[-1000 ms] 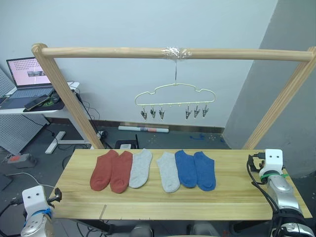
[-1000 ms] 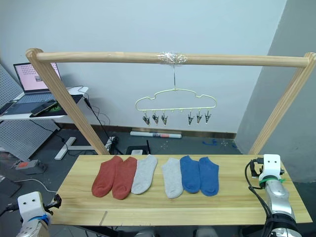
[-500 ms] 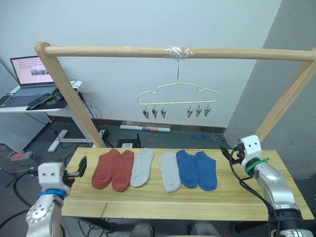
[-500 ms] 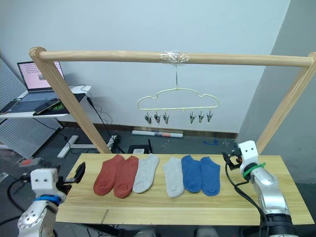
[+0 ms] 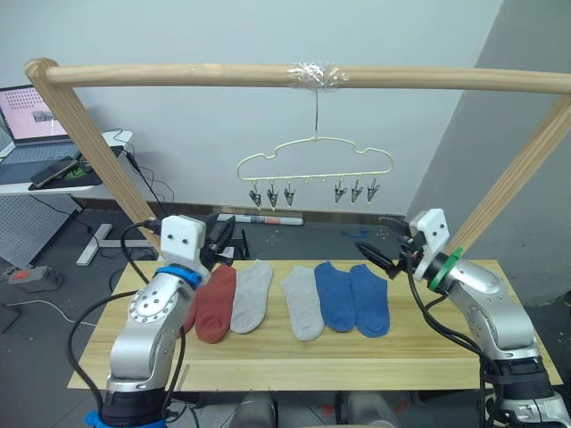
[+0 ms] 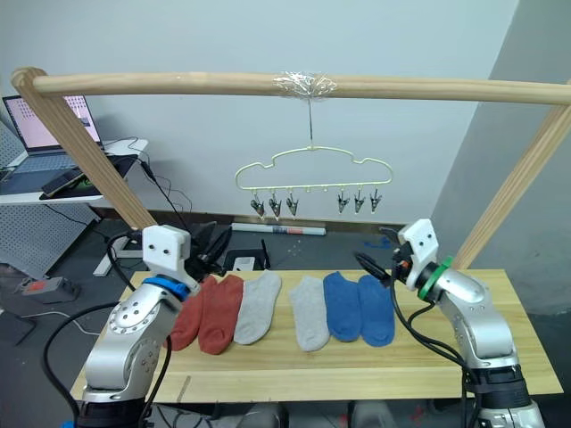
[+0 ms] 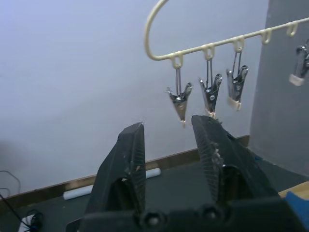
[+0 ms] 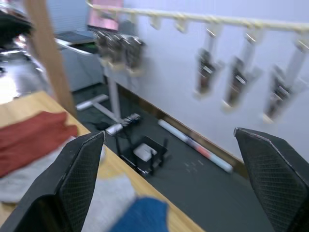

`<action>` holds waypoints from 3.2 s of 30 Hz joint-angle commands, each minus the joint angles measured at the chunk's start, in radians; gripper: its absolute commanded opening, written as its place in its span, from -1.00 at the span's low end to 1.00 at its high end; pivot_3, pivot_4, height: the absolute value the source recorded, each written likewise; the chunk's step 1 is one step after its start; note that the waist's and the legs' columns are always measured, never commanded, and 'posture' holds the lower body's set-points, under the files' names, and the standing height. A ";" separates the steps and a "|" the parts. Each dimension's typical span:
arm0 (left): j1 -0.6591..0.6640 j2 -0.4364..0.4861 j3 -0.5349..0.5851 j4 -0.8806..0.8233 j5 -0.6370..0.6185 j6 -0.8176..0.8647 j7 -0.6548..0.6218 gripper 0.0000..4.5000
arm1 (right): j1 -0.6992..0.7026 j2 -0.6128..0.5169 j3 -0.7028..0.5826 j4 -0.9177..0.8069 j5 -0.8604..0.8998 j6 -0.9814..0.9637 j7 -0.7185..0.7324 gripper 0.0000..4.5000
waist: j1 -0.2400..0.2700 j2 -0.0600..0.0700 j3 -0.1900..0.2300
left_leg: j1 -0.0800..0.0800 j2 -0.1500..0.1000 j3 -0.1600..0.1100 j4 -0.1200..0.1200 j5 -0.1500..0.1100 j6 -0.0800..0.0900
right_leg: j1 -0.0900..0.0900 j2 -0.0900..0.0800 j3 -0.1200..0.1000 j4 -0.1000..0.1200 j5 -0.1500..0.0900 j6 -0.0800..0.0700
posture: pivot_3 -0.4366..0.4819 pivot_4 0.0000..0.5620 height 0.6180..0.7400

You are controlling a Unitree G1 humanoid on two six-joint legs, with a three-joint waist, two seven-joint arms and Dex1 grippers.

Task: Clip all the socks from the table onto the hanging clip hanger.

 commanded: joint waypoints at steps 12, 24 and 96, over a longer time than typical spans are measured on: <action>-0.196 -0.119 -0.019 0.192 0.039 -0.066 0.012 -0.24 | -0.111 0.035 0.049 -0.116 0.071 0.096 0.010 1.00 | -0.002 -0.004 0.030 | -0.008 0.000 -0.001 0.000 0.000 0.000 | -0.007 0.000 -0.001 0.000 0.003 0.006 | -0.23 -0.46 1.00; -0.263 -0.127 -0.005 0.272 0.057 -0.107 0.020 0.50 | -0.112 0.039 0.043 -0.144 0.075 0.124 -0.017 1.00 | -0.010 -0.003 0.037 | -0.017 0.000 -0.001 0.006 0.000 0.000 | -0.015 0.000 -0.001 0.001 0.005 0.008 | -0.27 -0.43 1.00; -0.336 -0.090 -0.012 0.402 0.094 -0.221 -0.099 -1.00 | -0.095 0.099 0.103 0.440 -0.252 0.103 -0.327 1.00 | -0.031 -0.005 0.066 | -0.018 0.000 0.000 0.008 0.000 0.000 | -0.015 0.000 0.000 0.002 0.007 0.010 | -0.25 -0.43 1.00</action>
